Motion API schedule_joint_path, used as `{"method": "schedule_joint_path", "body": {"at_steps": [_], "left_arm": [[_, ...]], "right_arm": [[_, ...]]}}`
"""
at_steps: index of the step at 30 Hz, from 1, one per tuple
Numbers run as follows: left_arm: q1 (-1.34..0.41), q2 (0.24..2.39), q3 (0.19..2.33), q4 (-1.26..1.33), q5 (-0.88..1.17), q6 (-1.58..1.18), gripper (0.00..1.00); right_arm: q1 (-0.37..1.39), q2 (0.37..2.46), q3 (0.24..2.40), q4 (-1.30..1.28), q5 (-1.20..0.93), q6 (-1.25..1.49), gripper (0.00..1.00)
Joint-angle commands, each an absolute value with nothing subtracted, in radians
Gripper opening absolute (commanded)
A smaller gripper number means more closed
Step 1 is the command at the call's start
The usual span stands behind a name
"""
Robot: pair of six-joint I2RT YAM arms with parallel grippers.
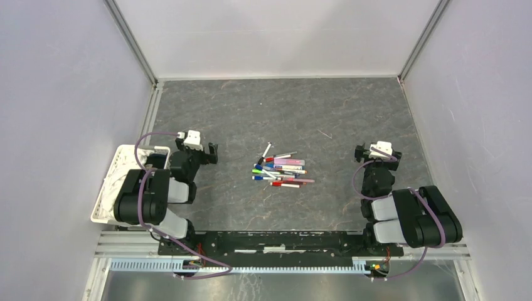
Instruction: Open the pen caps
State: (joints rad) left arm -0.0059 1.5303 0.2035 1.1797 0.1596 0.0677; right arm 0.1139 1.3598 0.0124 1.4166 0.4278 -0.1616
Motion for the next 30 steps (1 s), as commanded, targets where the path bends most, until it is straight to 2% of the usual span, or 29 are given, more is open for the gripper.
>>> {"method": "schedule_joint_path", "body": {"at_steps": [1, 6, 8, 11, 15, 17, 19, 21, 23, 25, 30], "left_arm": [[-0.002, 1.532, 0.222, 1.213, 0.153, 0.034, 1.00], [-0.002, 1.532, 0.222, 1.213, 0.153, 0.034, 1.00], [-0.002, 1.531, 0.222, 1.213, 0.154, 0.034, 1.00], [-0.002, 1.511, 0.240, 1.186, 0.144, 0.020, 1.00], [0.029, 1.433, 0.561, 0.472, 0.240, 0.084, 1.00], [0.031, 1.444, 0.721, 0.228, 0.273, 0.088, 1.00], [0.032, 1.440, 0.817, 0.075, 0.304, 0.107, 1.00], [0.034, 1.412, 0.877, -0.039, 0.322, 0.128, 1.00], [0.034, 1.358, 0.912, -0.111, 0.329, 0.141, 1.00], [0.034, 1.293, 0.942, -0.179, 0.337, 0.155, 1.00], [0.036, 1.240, 1.049, -0.388, 0.365, 0.178, 1.00]], "right_arm": [[0.114, 1.362, -0.104, 1.436, 0.430, -0.150, 0.98], [0.119, 1.323, -0.080, 1.370, 0.421, -0.157, 0.98], [0.144, 1.251, -0.015, 1.199, 0.476, -0.166, 0.98], [0.151, 1.124, 0.152, 0.806, 0.498, -0.076, 0.98], [0.152, 0.977, 0.213, 0.693, 0.328, 0.109, 0.98], [0.151, 0.917, 0.238, 0.663, 0.366, 0.301, 0.98], [0.150, 0.874, 0.304, 0.495, 0.355, 0.373, 0.98], [0.153, 0.877, 0.342, 0.440, 0.165, 0.306, 0.98], [0.164, 0.919, 0.406, 0.312, 0.079, 0.303, 0.98], [0.224, 0.942, 0.448, 0.205, 0.059, 0.274, 0.98], [0.457, 0.872, 0.368, 0.144, 0.101, 0.198, 0.98]]}}
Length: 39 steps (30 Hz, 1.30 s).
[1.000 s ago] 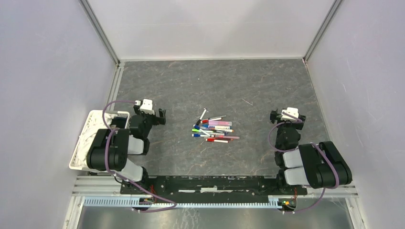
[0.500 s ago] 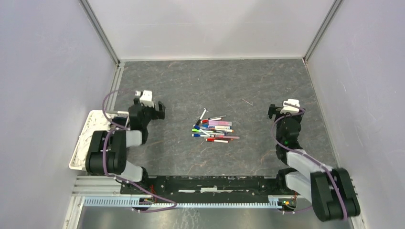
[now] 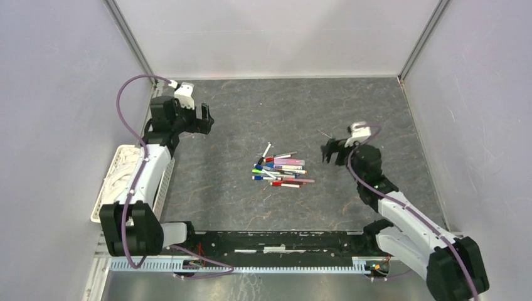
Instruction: Open the pen caps
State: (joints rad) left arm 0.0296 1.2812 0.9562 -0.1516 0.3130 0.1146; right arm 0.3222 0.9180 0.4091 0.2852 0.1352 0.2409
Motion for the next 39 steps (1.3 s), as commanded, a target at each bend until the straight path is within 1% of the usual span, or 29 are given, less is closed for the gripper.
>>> {"method": "schedule_joint_path", "body": {"at_steps": [1, 7, 11, 15, 20, 24, 28, 29, 39], "left_arm": [[0.037, 1.240, 1.063, -0.415, 0.379, 0.184, 1.00], [0.037, 1.234, 1.105, -0.527, 0.473, 0.215, 1.00], [0.037, 1.231, 1.102, -0.575, 0.519, 0.248, 1.00], [0.037, 1.235, 1.101, -0.615, 0.543, 0.274, 1.00], [0.037, 1.239, 1.100, -0.652, 0.603, 0.306, 1.00], [0.037, 1.255, 1.092, -0.683, 0.658, 0.336, 1.00], [0.037, 1.271, 1.083, -0.704, 0.680, 0.356, 1.00], [0.038, 1.273, 1.083, -0.708, 0.686, 0.358, 1.00], [0.035, 1.255, 1.098, -0.742, 0.719, 0.377, 1.00]], "right_arm": [[0.488, 0.867, 0.355, 0.132, 0.093, 0.195, 0.98], [0.631, 0.904, 0.327, 0.111, -0.078, 0.156, 0.78], [0.733, 0.979, 0.362, 0.089, -0.131, 0.127, 0.68], [0.826, 1.042, 0.391, 0.077, -0.123, 0.122, 0.64], [0.894, 1.078, 0.402, 0.091, -0.084, 0.117, 0.64], [0.894, 1.122, 0.491, 0.040, -0.064, 0.058, 0.61], [0.872, 1.172, 0.606, -0.031, -0.006, -0.006, 0.50], [0.856, 1.190, 0.634, -0.037, -0.008, -0.026, 0.49], [0.758, 1.453, 0.826, -0.047, -0.063, -0.081, 0.46]]}}
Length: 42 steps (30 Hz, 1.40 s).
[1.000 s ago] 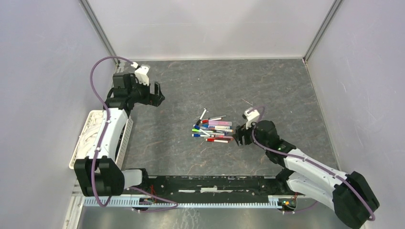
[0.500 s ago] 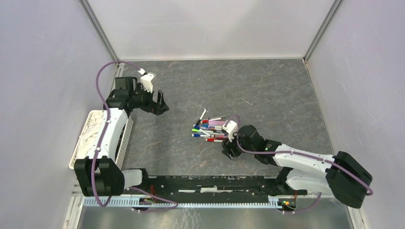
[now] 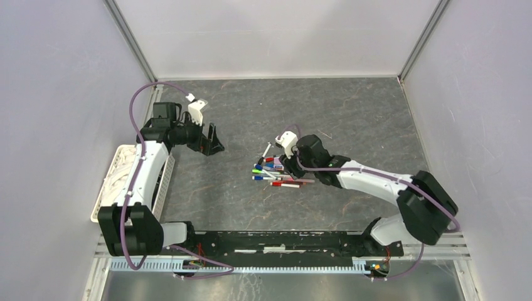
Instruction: Open the pen caps
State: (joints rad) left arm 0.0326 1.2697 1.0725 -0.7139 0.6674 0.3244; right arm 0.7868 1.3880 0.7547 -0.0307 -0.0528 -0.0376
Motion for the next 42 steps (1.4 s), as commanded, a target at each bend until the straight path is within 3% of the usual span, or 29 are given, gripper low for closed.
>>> {"method": "schedule_joint_path", "body": {"at_steps": [1, 8, 19, 25, 33, 42], "left_arm": [[0.035, 1.254, 1.099, -0.746, 0.720, 0.381, 1.00], [0.034, 1.244, 1.112, -0.781, 0.731, 0.412, 1.00], [0.035, 1.232, 1.106, -0.795, 0.734, 0.417, 1.00], [0.035, 1.233, 1.107, -0.795, 0.752, 0.418, 1.00], [0.034, 1.227, 1.109, -0.796, 0.757, 0.420, 1.00], [0.035, 1.188, 1.099, -0.799, 0.751, 0.434, 1.00]], "right_arm": [[0.741, 1.479, 0.852, -0.051, -0.065, -0.085, 0.46], [0.698, 1.648, 1.053, -0.099, -0.121, -0.127, 0.46], [0.733, 1.924, 1.315, -0.168, -0.183, -0.063, 0.63], [0.766, 2.006, 1.368, -0.185, -0.057, 0.074, 0.61], [0.779, 2.070, 1.421, -0.179, 0.017, 0.182, 0.50], [0.793, 2.075, 1.510, -0.224, 0.021, 0.134, 0.56]]}}
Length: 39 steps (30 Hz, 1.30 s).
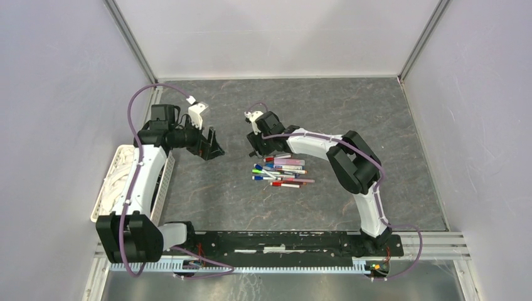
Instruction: Open the pen caps
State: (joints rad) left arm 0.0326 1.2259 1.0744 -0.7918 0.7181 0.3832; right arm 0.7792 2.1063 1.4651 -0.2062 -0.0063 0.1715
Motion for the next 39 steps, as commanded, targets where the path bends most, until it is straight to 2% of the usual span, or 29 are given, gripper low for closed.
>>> {"method": "schedule_joint_path", "body": {"at_steps": [1, 8, 11, 14, 20, 30, 36, 39], "left_arm": [[0.034, 1.186, 1.101, -0.807, 0.752, 0.441, 1.00], [0.035, 1.171, 1.118, -0.849, 0.784, 0.464, 1.00], [0.035, 1.170, 1.138, -0.876, 0.805, 0.474, 1.00], [0.035, 1.172, 1.163, -0.906, 0.827, 0.486, 1.00], [0.035, 1.175, 1.197, -0.930, 0.850, 0.492, 1.00], [0.035, 1.179, 1.211, -0.959, 0.849, 0.517, 1.00], [0.036, 1.190, 1.221, -0.958, 0.855, 0.517, 1.00], [0.036, 1.195, 1.221, -0.958, 0.858, 0.518, 1.00]], "right_arm": [[0.793, 2.064, 1.527, -0.240, 0.018, 0.103, 0.56], [0.785, 2.024, 1.661, -0.355, -0.072, -0.154, 0.61], [0.781, 1.994, 1.613, -0.322, -0.104, -0.292, 0.63], [0.748, 1.983, 1.554, -0.298, -0.236, -0.424, 0.66], [0.684, 2.051, 1.556, -0.290, -0.403, -0.481, 0.66], [0.683, 2.165, 1.613, -0.313, -0.444, -0.538, 0.66], [0.683, 2.203, 1.601, -0.288, -0.408, -0.523, 0.61], [0.684, 2.209, 1.588, -0.255, -0.367, -0.497, 0.54]]}}
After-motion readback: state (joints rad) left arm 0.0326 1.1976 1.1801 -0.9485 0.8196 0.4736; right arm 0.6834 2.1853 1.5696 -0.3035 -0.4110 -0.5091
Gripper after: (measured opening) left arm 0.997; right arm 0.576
